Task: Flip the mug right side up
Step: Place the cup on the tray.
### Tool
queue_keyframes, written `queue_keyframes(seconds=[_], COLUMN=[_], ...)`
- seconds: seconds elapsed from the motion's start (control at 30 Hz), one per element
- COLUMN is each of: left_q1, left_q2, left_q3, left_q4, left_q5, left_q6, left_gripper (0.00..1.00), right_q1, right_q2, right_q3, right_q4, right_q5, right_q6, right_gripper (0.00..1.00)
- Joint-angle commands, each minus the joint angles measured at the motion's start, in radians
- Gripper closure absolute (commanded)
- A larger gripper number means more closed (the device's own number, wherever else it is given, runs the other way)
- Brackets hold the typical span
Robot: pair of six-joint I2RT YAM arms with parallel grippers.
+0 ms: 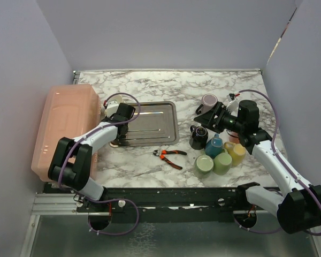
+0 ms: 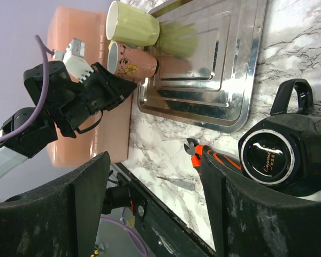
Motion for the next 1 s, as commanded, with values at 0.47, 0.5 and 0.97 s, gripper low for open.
queue_keyframes(seconds=[0.47,0.5,0.97], left_q1=[0.011,0.011,0.011], left_q2=[-0.03,-0.031,-0.168], left_q3=[-0.048,-0.048,-0.097], left_q4=[0.122,0.122,0.107], left_q5=[-0.031,-0.03,0.172], left_q6=[0.043,0.051,0.029], left_gripper=[0.74,0.74,0.75], right_q1=[0.003,0.003,0.003], right_q2=[0.015,0.015,0.003], right_q3=[0.009,0.009,0.039], right_q4=[-0.011,-0.011,-0.106], right_q5=[-0.007,-0.008,0.055], right_q6=[-0.008,-0.007,-0.043], right_gripper=[0.28,0.28,0.28])
